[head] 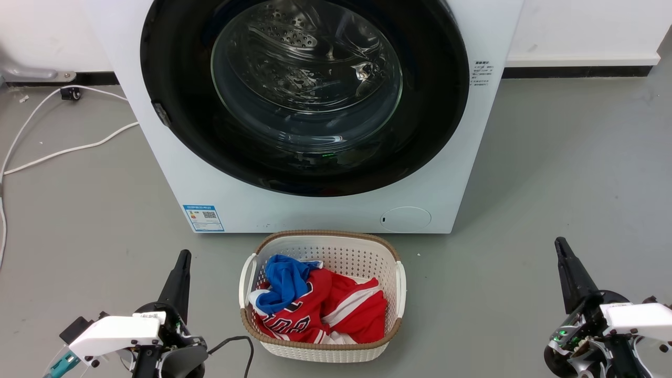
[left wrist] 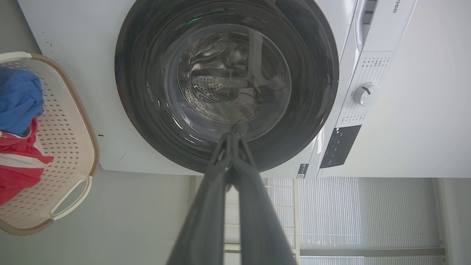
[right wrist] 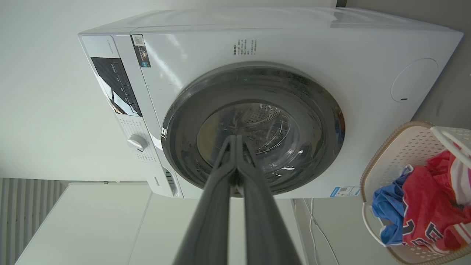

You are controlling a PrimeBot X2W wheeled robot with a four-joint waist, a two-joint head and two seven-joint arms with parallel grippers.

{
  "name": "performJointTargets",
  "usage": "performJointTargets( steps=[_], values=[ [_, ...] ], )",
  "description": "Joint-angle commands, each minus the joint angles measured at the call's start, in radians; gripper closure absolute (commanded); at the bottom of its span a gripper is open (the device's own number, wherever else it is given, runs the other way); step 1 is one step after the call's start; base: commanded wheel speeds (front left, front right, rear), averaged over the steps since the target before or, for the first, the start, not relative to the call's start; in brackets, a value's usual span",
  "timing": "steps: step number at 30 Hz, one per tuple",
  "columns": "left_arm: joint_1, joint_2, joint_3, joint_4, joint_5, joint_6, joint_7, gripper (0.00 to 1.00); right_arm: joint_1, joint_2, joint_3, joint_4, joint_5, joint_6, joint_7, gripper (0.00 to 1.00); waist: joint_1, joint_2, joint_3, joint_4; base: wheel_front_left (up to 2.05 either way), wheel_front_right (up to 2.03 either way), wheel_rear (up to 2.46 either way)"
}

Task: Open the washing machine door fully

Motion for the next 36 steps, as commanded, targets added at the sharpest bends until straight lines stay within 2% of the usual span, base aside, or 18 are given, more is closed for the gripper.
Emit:
performJointTargets(
  steps=[1,6,7,13,18,25,36],
  values=[
    [-0.006,-0.002,0.002,-0.001,0.0,-0.003,0.002,1.0,-0.013,0.003,0.0,0.001,-0.006,0.0,0.001,1.0,0.0,0.0,0.0,0.0,0.0,0.0,0.0],
    [-0.006,-0.002,0.002,-0.001,0.0,-0.003,0.002,1.0,-0.013,0.003,0.0,0.001,-0.006,0.0,0.001,1.0,0.0,0.0,0.0,0.0,0.0,0.0,0.0],
    [0.0,0.0,0.0,0.0,0.0,0.0,0.0,0.0,0.0,0.0,0.0,0.0,0.0,0.0,0.0,0.0,0.0,0.0,0.0,0.0,0.0,0.0,0.0],
    [0.024,-0.002,-0.011,0.021,0.002,0.0,-0.009,0.0,0.026,0.001,0.002,0.023,-0.004,0.0,-0.008,0.0,0.0,0.0,0.0,0.0,0.0,0.0,0.0],
    [0.031,-0.002,-0.018,0.005,0.055,0.0,-0.04,0.0,0.04,0.001,-0.006,0.013,-0.055,0.0,-0.04,0.0,0.0,0.0,0.0,0.0,0.0,0.0,0.0],
    [0.034,-0.002,-0.016,-0.02,0.149,0.008,-0.069,0.0,0.05,0.001,-0.022,-0.018,-0.162,0.0,-0.069,0.0,0.0,0.0,0.001,0.0,0.0,0.0,0.0],
    [0.045,-0.001,-0.047,-0.1,0.379,0.064,-0.117,0.0,0.076,0.001,-0.012,-0.114,-0.433,0.0,-0.117,0.0,0.0,0.0,0.003,0.001,0.0,0.0,0.0]
  ],
)
